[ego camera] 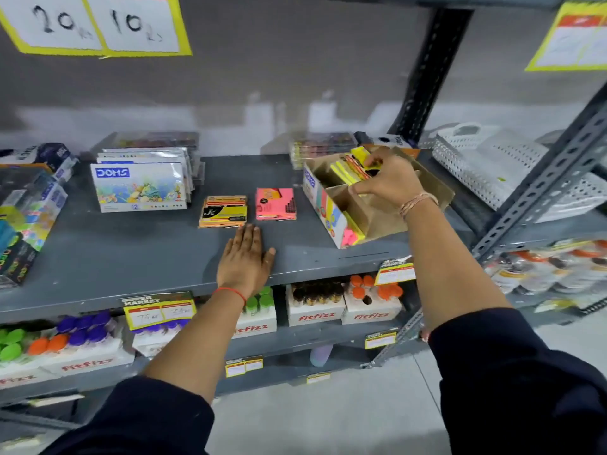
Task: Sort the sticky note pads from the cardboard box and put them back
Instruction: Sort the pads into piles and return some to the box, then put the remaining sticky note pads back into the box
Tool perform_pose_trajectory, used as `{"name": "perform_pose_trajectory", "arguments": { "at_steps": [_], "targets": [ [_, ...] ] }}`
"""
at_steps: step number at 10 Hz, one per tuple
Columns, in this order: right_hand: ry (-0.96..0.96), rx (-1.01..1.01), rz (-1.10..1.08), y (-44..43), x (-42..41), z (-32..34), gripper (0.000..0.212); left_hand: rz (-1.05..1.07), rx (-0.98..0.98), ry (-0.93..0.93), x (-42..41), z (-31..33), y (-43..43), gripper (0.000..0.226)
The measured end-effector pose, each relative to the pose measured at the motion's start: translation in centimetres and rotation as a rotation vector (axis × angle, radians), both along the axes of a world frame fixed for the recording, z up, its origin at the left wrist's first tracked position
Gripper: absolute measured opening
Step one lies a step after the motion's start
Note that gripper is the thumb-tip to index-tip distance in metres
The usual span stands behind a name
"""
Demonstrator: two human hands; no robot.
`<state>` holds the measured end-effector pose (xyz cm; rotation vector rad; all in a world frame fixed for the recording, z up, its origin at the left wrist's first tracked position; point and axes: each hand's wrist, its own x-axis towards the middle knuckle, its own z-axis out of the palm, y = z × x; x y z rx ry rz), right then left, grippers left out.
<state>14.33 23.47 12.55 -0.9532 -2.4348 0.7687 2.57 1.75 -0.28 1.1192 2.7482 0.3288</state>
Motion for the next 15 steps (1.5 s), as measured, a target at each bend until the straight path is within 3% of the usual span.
{"name": "perform_pose_trajectory", "arguments": {
  "at_steps": [3,7,8,11,12,13,14,15],
  "targets": [
    [-0.121,-0.102,-0.260,2.8,1.5,-5.0,0.057,-0.002,-0.007,0.044,-0.3,-0.3,0.0,0.060],
    [-0.213,-0.217,-0.254,1.4,0.9,-6.6,0.037,-0.002,-0.038,0.051,-0.2,-0.1,0.0,0.060],
    [-0.306,-0.157,-0.280,1.0,0.6,-7.8,0.049,-0.002,-0.044,0.050,-0.2,-0.1,0.0,0.060],
    [-0.387,-0.031,-0.256,1.2,0.9,-7.5,0.034,-0.002,-0.037,0.018,-0.1,0.4,-0.2,0.058],
    [-0.236,0.109,-0.343,0.6,0.9,-5.0,0.029,0.023,-0.013,-0.020,-0.1,0.7,-0.3,0.057],
    [0.020,0.247,-0.218,-0.9,-1.0,-1.7,0.025,0.061,0.041,-0.029,-0.3,0.9,-0.6,0.055],
    [-0.098,0.255,0.263,-3.4,-4.5,0.5,0.059,0.061,0.017,-0.027,-0.6,1.0,-1.3,0.053],
    [-0.544,0.346,0.542,-5.1,-8.4,0.1,0.093,0.102,0.022,-0.007,-0.5,0.7,-1.6,0.055]
  ]
}}
